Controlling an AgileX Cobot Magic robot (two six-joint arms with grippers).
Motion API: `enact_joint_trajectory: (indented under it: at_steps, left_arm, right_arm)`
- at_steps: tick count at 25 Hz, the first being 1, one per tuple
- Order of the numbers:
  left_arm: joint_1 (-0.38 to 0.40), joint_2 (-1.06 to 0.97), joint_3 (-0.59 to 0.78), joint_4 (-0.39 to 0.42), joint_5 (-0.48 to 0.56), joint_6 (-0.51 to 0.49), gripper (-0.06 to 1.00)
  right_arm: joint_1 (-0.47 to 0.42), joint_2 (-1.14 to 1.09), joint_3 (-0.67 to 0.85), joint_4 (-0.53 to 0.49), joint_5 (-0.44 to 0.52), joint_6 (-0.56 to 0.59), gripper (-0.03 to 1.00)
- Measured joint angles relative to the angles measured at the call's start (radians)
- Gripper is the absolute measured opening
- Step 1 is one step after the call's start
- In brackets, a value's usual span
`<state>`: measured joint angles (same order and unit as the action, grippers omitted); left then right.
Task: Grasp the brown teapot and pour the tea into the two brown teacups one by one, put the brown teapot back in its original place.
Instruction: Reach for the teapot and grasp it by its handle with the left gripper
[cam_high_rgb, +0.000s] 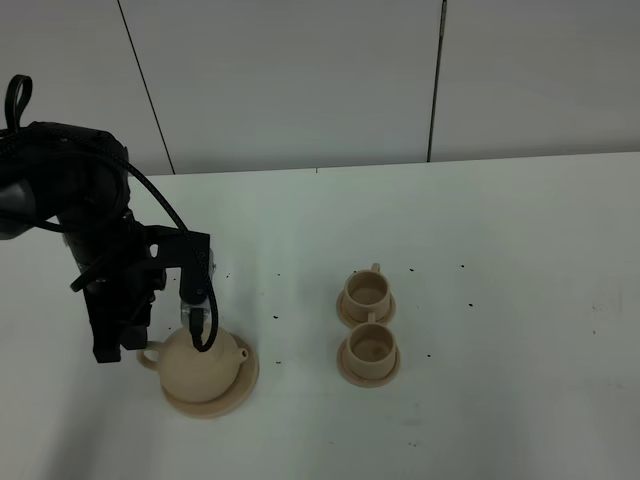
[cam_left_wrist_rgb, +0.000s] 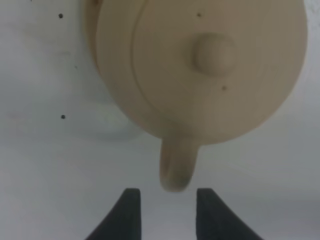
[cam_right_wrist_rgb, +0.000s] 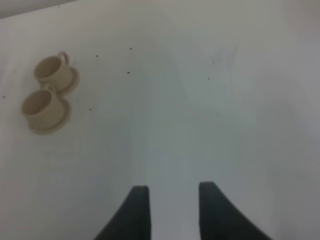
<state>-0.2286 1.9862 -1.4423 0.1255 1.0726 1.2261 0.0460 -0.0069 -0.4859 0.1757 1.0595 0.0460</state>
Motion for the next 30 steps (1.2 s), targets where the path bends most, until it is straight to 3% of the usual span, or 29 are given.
enact_joint_trajectory:
  at_steps: [30]
  left_arm:
    - [-0.001, 0.032, 0.000, 0.005, 0.003, 0.000, 0.34]
  right_arm:
    - [0.000, 0.000, 0.000, 0.000, 0.000, 0.000, 0.24]
